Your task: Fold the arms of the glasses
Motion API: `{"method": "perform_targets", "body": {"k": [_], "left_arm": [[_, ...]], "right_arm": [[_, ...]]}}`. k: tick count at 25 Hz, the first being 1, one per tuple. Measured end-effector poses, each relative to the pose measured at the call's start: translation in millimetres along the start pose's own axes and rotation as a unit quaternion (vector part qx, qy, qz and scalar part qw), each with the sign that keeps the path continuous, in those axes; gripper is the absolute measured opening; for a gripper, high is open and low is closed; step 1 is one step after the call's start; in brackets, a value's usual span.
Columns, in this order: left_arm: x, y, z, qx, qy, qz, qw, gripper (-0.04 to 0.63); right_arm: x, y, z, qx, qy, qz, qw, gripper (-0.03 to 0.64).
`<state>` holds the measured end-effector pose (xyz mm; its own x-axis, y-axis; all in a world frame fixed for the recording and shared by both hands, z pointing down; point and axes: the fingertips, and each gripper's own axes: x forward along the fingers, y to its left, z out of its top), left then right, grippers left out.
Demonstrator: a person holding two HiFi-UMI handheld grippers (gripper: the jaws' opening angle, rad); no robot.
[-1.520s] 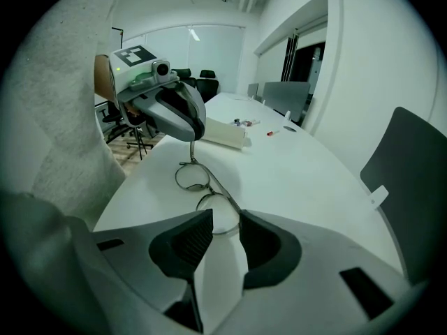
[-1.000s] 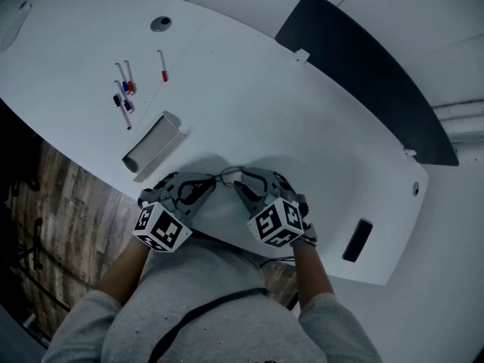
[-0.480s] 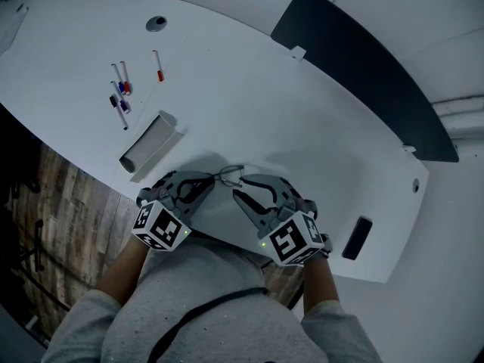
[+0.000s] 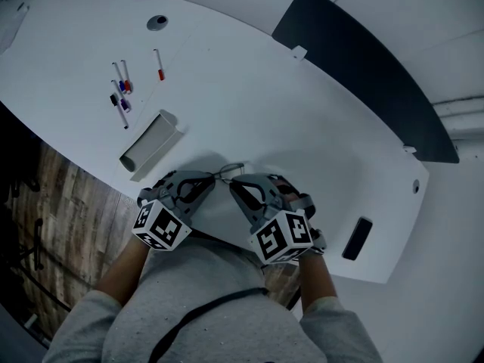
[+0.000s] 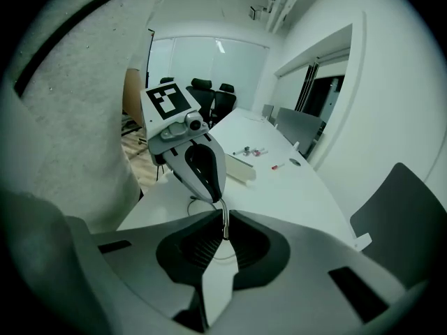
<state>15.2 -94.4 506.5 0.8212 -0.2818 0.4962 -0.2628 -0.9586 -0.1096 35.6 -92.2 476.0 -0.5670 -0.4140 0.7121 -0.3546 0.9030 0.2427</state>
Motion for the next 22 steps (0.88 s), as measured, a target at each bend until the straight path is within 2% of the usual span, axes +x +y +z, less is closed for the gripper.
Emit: {"method": "perform_targets", "body": {"k": [7, 11, 16, 22], "left_arm": [[-2, -2, -2, 0.014, -0.006, 0.014, 0.9998, 0.031], [-6, 2, -7, 0.008, -0.007, 0.025, 0.9996, 0.08], [-9, 12, -14, -0.012, -0.002, 0.039, 0.9992, 0.08], [-7, 11, -18, -0.012, 0.009, 0.03, 0.9994, 0.058]], "right_arm": [[5, -3, -11, -0.01, 0.021, -0.006, 1.0, 0.038], [10, -5, -19, -0.008, 0.035, -0.003, 0.999, 0.038], [18, -7, -26, 0.0, 0.046, 0.003, 0.999, 0.038], [27, -7, -35, 0.017, 0.056, 0.009, 0.998, 0.037]]}}
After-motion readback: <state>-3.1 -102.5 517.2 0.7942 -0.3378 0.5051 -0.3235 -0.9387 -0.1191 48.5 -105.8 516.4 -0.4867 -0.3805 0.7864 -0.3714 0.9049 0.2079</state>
